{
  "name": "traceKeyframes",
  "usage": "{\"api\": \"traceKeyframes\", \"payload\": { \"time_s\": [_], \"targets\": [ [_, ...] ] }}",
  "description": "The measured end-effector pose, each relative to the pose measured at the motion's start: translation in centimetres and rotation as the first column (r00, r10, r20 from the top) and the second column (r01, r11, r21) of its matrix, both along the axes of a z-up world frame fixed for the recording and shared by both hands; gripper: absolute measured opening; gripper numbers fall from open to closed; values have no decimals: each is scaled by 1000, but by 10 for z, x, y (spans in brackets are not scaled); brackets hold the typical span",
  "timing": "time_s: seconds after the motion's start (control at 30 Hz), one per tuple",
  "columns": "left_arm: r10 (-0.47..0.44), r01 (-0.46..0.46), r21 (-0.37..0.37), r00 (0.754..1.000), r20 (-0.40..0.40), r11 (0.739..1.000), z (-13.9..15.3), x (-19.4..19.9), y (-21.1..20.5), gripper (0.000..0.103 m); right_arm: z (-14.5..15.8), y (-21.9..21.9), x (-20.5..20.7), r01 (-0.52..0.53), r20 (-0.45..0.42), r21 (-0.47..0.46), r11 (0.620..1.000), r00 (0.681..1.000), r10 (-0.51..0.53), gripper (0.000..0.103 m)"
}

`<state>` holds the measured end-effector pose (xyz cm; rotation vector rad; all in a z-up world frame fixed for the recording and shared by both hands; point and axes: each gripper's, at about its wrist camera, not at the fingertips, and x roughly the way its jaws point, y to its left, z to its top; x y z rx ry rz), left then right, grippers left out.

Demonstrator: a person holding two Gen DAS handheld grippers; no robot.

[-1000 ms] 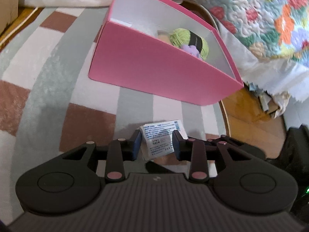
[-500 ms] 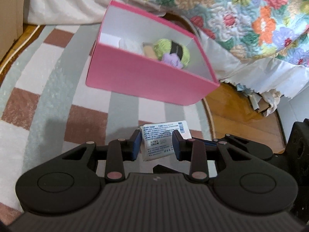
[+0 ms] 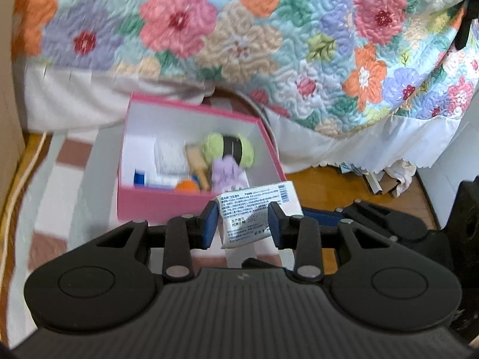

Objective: Organize objects
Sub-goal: 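Lift the soap bar with the left gripper and carry it over the pink box, then lower the soap bar into the pink box and open the left gripper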

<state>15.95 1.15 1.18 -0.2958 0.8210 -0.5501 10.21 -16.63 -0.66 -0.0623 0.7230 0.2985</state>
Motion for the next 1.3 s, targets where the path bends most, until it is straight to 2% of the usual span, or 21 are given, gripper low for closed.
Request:
{"api": "traceKeyframes", "payload": {
  "time_s": [0.17,0.33,0.43,0.57,0.77,1.03,1.07,1.13,1.3],
  "targets": [
    [21,-21,4,1000,7,1000,10,37,-10,34,23,-12,31,1,38,-17,1000,999,0,79],
    [78,-78,-17,997,-19,997,1,87,-18,34,28,-22,74,-18,33,-65,998,999,20,80],
    [98,-98,12,995,-22,995,-10,116,-26,34,17,-31,106,-15,11,-88,996,1000,16,80],
    [119,-115,57,991,-59,992,-35,152,-35,34,-5,-46,142,-13,-30,-79,997,1000,10,74],
    [149,-137,91,979,-141,986,-80,189,-48,34,-51,-72,186,27,-116,25,999,993,-24,66],
    [184,-162,131,966,-183,978,-120,211,-59,34,-96,-77,218,79,-209,32,996,975,-71,65],
    [201,-179,133,962,-185,975,-124,212,-59,37,-100,-78,221,86,-217,27,996,973,-78,65],
    [221,-198,135,957,-190,971,-127,211,-57,43,-104,-80,224,106,-221,10,994,970,-101,65],
    [224,-187,189,954,-199,964,-122,196,-49,49,-98,-87,210,142,-214,15,990,967,-135,66]
  ]
}}
